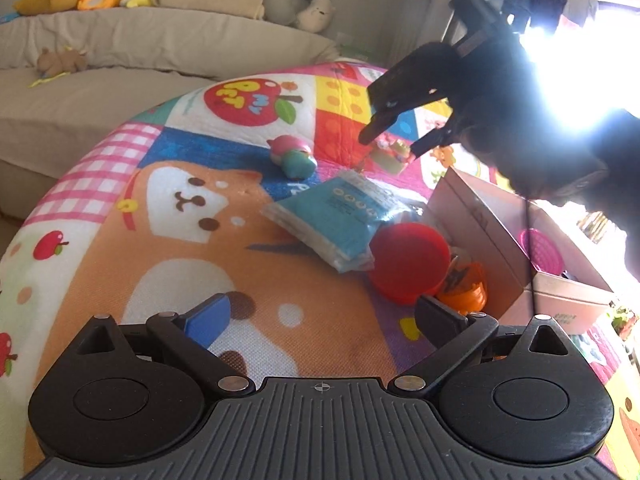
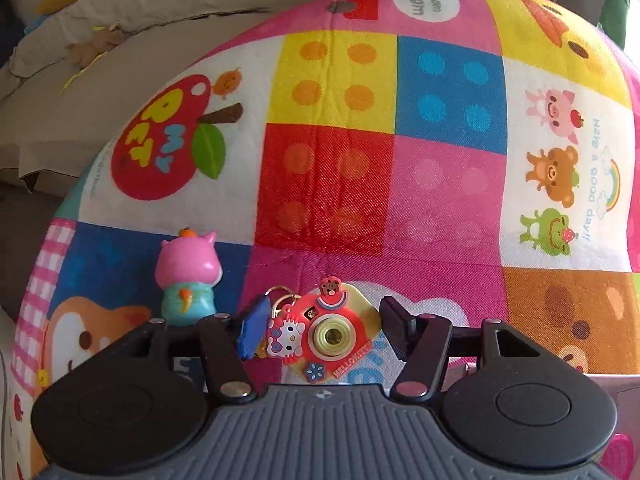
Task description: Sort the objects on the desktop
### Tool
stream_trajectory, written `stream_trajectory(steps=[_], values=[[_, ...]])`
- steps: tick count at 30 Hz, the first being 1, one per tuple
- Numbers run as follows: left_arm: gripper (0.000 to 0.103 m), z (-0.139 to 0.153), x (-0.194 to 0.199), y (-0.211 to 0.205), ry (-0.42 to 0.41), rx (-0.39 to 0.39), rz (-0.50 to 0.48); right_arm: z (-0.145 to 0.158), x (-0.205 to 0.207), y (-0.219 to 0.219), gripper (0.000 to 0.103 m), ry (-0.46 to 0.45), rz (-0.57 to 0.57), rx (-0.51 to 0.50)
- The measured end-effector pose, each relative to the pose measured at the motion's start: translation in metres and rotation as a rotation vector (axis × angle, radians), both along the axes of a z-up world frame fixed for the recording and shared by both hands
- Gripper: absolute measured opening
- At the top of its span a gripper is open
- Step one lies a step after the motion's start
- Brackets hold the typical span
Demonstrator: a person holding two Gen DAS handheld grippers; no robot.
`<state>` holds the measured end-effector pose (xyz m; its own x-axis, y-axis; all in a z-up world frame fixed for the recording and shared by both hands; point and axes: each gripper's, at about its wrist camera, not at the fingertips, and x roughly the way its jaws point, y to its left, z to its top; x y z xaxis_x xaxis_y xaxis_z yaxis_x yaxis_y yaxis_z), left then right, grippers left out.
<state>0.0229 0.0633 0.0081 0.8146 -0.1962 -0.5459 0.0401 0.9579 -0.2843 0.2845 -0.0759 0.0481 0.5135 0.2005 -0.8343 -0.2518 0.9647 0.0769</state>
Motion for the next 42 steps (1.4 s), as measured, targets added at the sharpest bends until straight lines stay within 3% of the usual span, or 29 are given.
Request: stream_trajectory(steps=[5, 9, 11, 15, 19, 22, 27, 31, 32, 36, 42], values=[[0.101, 0.000, -0.001, -0.003, -0.009, 0.020, 0.001, 0.062, -0.077, -0.029, 0.061, -0.084, 0.095, 0.118], [0.101, 0.001, -0.001, -0.005, -0.014, 0.043, 0.011, 0.082, -0.147, -0.058, 0.061, -0.114, 0.153, 0.141], [0.101, 0.002, -0.002, -0.010, -0.024, 0.070, 0.012, 0.078, -0.177, -0.075, 0.061, -0.095, 0.168, 0.152], [0.101, 0.005, -0.006, -0.024, -0.055, 0.147, -0.001, 0.042, -0.225, -0.105, 0.061, -0.035, 0.163, 0.165], [0.101, 0.010, -0.009, -0.040, -0.058, 0.191, -0.029, 0.003, -0.252, -0.126, 0.061, -0.049, 0.113, 0.143], [0.101, 0.014, -0.011, -0.055, -0.072, 0.242, -0.050, -0.007, -0.269, -0.150, 0.062, -0.118, 0.055, 0.159], [0.101, 0.018, 0.000, -0.082, -0.122, 0.343, -0.087, 0.003, -0.287, -0.187, 0.073, -0.320, -0.066, 0.075], [0.101, 0.013, 0.012, -0.100, -0.142, 0.449, -0.109, 0.000, -0.296, -0.206, 0.075, -0.368, -0.109, 0.081], [0.099, 0.012, 0.012, -0.102, -0.148, 0.459, -0.122, -0.002, -0.299, -0.207, 0.076, -0.381, -0.112, 0.070], [0.070, 0.006, 0.011, -0.110, -0.128, 0.501, -0.198, -0.019, -0.310, -0.208, 0.078, -0.430, -0.124, -0.001], [0.057, -0.004, 0.019, -0.118, -0.114, 0.540, -0.214, -0.022, -0.303, -0.222, 0.079, -0.448, -0.209, 0.074]])
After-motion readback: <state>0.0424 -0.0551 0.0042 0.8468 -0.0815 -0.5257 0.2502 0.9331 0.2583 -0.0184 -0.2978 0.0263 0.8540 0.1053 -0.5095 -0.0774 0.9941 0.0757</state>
